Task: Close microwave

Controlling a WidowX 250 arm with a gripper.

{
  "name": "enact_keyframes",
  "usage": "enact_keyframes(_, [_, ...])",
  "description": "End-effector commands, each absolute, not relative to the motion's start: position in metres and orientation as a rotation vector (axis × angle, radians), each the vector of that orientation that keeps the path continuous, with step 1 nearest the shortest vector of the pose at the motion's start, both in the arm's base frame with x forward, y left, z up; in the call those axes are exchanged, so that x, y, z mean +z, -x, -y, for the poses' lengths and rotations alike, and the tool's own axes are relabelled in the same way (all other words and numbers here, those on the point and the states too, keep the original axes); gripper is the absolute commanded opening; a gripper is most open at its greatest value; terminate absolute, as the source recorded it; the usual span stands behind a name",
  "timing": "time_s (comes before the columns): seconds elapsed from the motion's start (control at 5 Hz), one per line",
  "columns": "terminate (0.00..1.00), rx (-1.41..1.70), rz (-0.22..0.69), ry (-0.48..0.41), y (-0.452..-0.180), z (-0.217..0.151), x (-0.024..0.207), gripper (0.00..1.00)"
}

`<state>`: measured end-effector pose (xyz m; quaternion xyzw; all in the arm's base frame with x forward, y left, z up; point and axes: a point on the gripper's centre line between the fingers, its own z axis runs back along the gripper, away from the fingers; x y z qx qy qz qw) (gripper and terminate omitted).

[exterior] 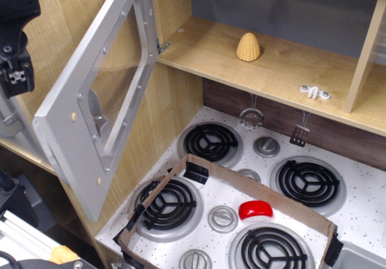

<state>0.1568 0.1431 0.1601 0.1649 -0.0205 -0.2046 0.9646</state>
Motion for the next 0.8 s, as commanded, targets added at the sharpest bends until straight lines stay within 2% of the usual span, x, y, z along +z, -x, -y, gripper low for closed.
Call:
enact_keyframes(0.0, [0.00,-0.400,0.197,-0.176,-0.182,-0.126,0.148,1.00])
enact_keyframes(0.4, [0.00,-0.400,0.417,-0.059,-0.226,-0.070,0.125,1.00])
enact_keyframes(0.6, [0.00,-0.392,0.483,-0.044,-0.247,-0.039,0.118,1.00])
